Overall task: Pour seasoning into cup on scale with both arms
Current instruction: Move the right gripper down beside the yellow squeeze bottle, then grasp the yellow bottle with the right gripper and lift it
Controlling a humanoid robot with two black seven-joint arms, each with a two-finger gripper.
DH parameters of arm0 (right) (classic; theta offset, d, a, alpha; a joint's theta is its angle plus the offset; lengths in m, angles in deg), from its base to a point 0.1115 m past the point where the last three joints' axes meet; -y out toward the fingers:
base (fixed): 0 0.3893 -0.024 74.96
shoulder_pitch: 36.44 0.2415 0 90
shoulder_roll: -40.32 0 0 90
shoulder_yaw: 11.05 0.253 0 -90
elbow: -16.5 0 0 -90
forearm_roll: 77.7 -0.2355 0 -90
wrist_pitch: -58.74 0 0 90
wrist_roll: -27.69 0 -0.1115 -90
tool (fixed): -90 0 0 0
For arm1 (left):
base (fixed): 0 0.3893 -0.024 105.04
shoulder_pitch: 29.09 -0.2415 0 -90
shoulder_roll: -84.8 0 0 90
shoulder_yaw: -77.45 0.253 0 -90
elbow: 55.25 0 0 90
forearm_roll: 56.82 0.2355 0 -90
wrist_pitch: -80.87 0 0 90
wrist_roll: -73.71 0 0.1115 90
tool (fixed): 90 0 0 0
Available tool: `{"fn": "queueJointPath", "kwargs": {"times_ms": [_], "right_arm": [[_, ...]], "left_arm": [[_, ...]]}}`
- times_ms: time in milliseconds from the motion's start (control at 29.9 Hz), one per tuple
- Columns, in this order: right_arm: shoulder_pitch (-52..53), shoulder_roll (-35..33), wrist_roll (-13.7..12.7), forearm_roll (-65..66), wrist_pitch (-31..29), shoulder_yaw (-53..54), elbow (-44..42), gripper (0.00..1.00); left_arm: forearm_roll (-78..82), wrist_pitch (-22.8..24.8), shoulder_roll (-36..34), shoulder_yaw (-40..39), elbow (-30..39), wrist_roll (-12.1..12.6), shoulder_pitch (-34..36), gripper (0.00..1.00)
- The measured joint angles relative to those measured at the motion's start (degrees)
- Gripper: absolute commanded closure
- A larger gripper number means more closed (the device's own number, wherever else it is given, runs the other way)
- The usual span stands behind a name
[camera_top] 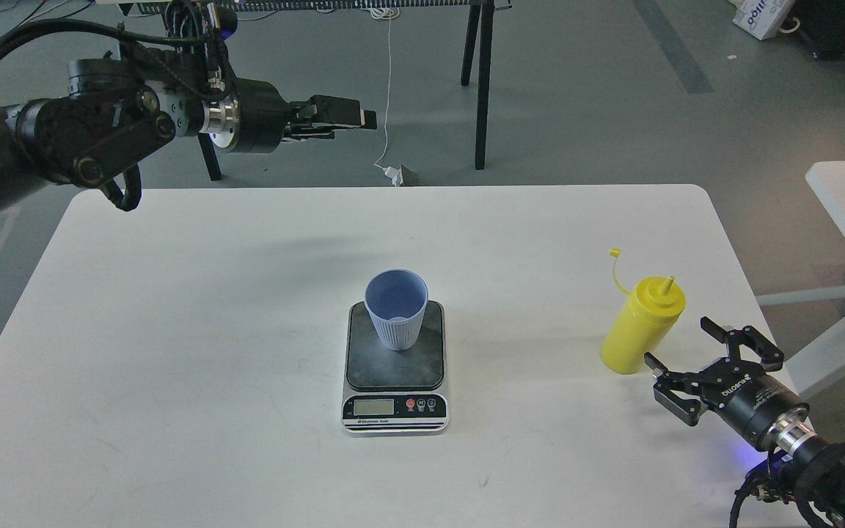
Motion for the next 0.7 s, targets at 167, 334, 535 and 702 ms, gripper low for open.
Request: {"fn": "queueJointPath", "kwargs": {"times_ms": [167, 334, 535, 702], "right_arm": [[1.46, 3.14, -0.01, 0.24, 0.00, -1.14, -3.19, 0.00], [3.19, 6.07, -0.01, 2.18, 0.00, -1.30, -6.55, 0.00], [4.46, 8.06, 0.04, 3.12, 0.00, -1.31, -8.93, 0.02], [6.00, 10.08, 0.49, 4.30, 0.00, -1.28, -11.67, 0.09]], "left_arm": [[0.00, 0.00, -0.73, 0.01, 0.00, 0.00, -0.70, 0.14], [0.00, 0.00, -0.87, 0.02, 0.00, 0.00, -1.31, 0.14], [0.00, 0.00, -0.97, 0.01, 0.00, 0.00, -1.94, 0.14], [-0.04, 0.00, -0.98, -0.05, 0.02, 0.00, -2.75, 0.14]]}}
